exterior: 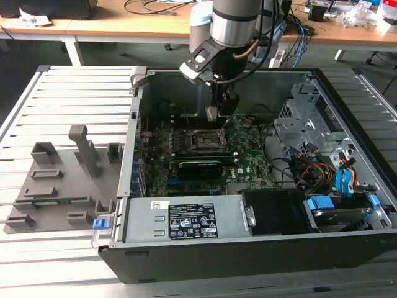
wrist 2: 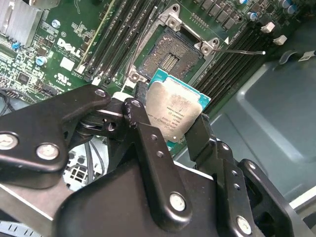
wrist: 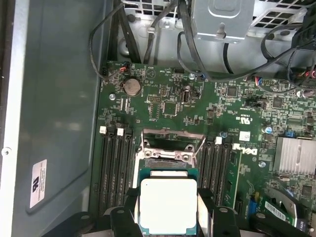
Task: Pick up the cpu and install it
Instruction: 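Place the cpu into insertion slot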
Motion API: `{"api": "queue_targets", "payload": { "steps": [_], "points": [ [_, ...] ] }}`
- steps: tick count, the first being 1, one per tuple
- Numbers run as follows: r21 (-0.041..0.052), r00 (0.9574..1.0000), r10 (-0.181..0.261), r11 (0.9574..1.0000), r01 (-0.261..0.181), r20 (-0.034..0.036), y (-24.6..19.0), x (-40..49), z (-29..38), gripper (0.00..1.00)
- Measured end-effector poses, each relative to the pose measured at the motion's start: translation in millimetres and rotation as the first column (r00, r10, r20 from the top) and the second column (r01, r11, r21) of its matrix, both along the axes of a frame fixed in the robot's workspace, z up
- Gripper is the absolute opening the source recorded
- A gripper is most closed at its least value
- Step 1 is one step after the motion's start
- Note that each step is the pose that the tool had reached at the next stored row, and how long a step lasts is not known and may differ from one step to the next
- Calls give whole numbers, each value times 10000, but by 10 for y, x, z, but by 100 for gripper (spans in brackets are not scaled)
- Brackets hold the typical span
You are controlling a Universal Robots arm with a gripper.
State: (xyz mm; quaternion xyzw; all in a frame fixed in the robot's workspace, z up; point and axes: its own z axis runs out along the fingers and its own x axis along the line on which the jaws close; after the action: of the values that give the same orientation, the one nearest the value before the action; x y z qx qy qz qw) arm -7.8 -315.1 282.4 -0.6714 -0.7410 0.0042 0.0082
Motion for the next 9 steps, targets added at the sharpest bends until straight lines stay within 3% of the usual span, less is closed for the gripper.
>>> {"api": "queue_targets", "payload": {
  "steps": [5, 6, 8, 9],
  "points": [
    [-14, 10000, -1, 10000, 1, 0, 5, -1, -81, 55],
    [-79, 10000, 1, 10000, -1, -1, 21, -3, -98, 55],
    [-102, 10000, 0, 9999, 0, 0, 34, -22, -139, 55],
    [-163, 10000, -3, 9999, 3, -1, 34, -27, -146, 55]
  ]
}}
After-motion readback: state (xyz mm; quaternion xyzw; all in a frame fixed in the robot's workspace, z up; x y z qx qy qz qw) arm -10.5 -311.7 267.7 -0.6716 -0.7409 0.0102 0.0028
